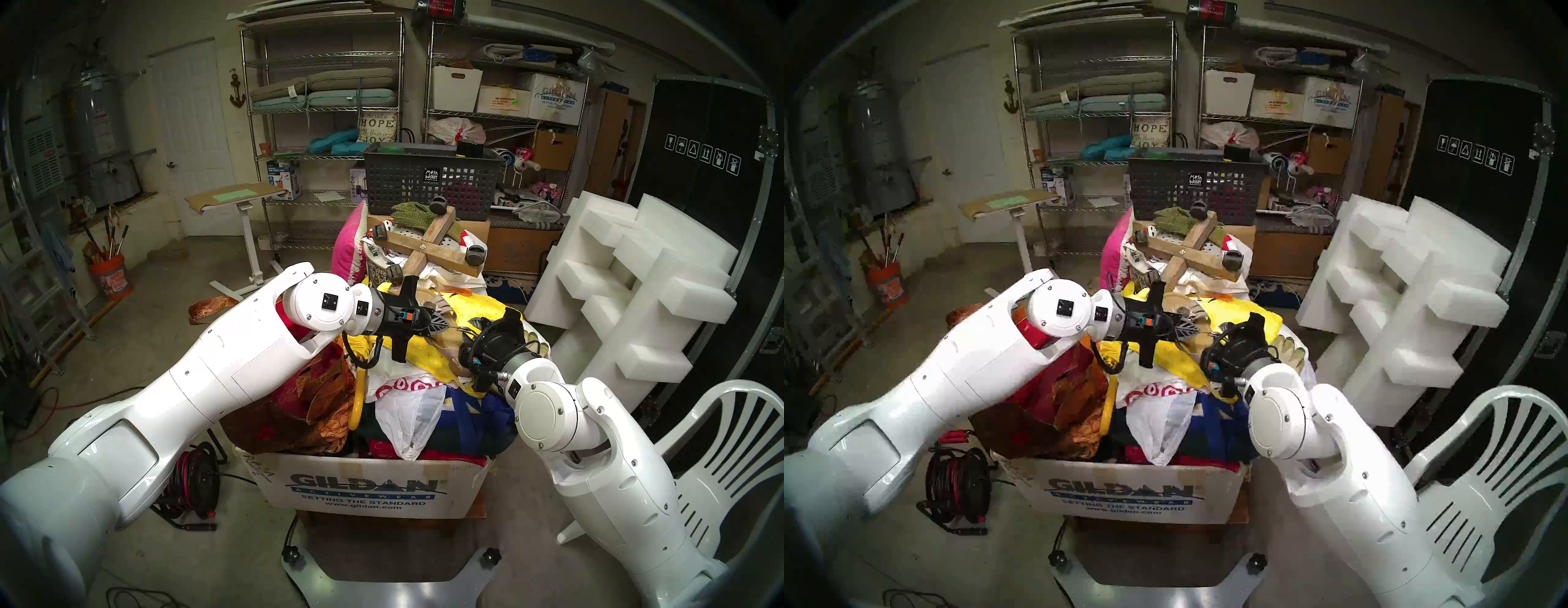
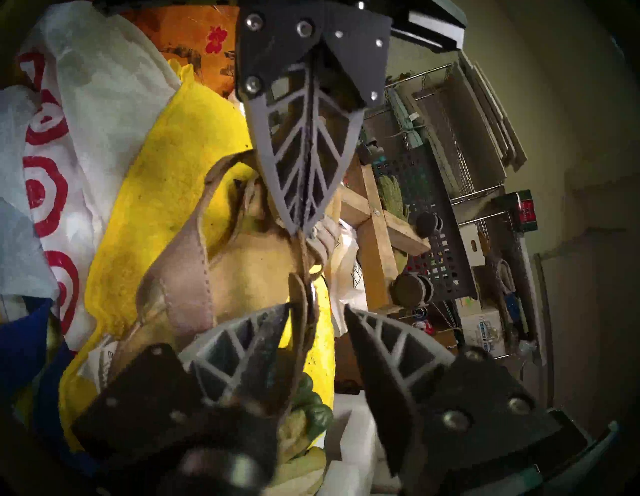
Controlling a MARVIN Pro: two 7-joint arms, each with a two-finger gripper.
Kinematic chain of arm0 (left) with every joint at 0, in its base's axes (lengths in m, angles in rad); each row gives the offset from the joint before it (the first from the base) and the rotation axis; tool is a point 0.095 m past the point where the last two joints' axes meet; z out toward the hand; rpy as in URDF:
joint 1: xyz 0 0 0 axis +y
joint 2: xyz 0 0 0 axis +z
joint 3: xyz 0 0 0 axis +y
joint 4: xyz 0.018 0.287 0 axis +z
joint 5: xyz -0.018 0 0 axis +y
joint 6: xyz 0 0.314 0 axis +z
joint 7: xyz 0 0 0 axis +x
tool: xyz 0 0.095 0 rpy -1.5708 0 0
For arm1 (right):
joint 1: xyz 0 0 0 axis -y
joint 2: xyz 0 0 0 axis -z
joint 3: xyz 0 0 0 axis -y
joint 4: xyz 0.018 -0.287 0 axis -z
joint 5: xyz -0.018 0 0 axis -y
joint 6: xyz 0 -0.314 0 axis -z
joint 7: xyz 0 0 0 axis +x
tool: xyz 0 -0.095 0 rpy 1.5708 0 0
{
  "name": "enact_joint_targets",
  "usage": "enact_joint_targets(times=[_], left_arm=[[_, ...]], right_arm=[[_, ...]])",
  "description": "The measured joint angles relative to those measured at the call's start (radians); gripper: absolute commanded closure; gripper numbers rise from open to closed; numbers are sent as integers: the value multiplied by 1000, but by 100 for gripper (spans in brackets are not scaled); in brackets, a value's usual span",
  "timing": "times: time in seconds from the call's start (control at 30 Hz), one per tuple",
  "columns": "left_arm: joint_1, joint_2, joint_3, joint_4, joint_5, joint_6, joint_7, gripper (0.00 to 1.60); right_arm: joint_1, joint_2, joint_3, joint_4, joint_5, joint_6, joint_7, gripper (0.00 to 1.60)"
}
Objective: Unbuckle a shoe
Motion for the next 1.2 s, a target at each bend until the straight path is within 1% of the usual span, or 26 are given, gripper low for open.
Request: enact_joint_targets(times=[0.03, 0.1, 0.17, 0.4, 0.43, 0.47, 0.5, 0.53, 0.57, 0.63, 0.83, 0.97, 1.2], left_arm=[[0, 1, 0, 0, -1, 0, 0, 160], [0, 2, 0, 0, -1, -1, 1, 160], [0, 2, 1, -1, -2, -1, 1, 160], [-1, 3, 1, -3, -4, -2, 1, 160], [-2, 3, 1, -3, -4, -2, 1, 160], [-2, 3, 1, -3, -4, -2, 1, 160], [-2, 3, 1, -3, -4, -2, 1, 160], [-2, 3, 2, -3, -4, -2, 1, 160], [-2, 2, 2, -3, -4, -2, 1, 160], [-3, 2, 2, -2, -4, -2, 1, 160], [-5, 0, 2, 1, -4, -2, 1, 160], [-7, -2, 3, 1, -4, -2, 1, 160], [-10, -7, 5, 3, -4, -3, 1, 160]], right_arm=[[0, 0, 2, 1, 0, 1, 1, 68], [0, -1, 5, 2, 2, 2, 2, 70], [0, -1, 6, 3, 5, 3, 4, 79], [1, -2, 7, 8, 20, -5, 8, 82], [2, -3, 6, 10, 22, -8, 8, 85], [2, -3, 6, 10, 22, -8, 8, 91], [2, -3, 6, 11, 24, -10, 9, 110], [3, -3, 6, 11, 24, -11, 9, 119], [3, -3, 6, 12, 25, -12, 9, 136], [3, -3, 6, 14, 26, -14, 9, 160], [1, -5, 6, 19, 23, -25, -8, 160], [-12, -6, 5, 27, 5, -45, -55, 160], [-63, -27, 8, 59, -105, -117, -164, 160]])
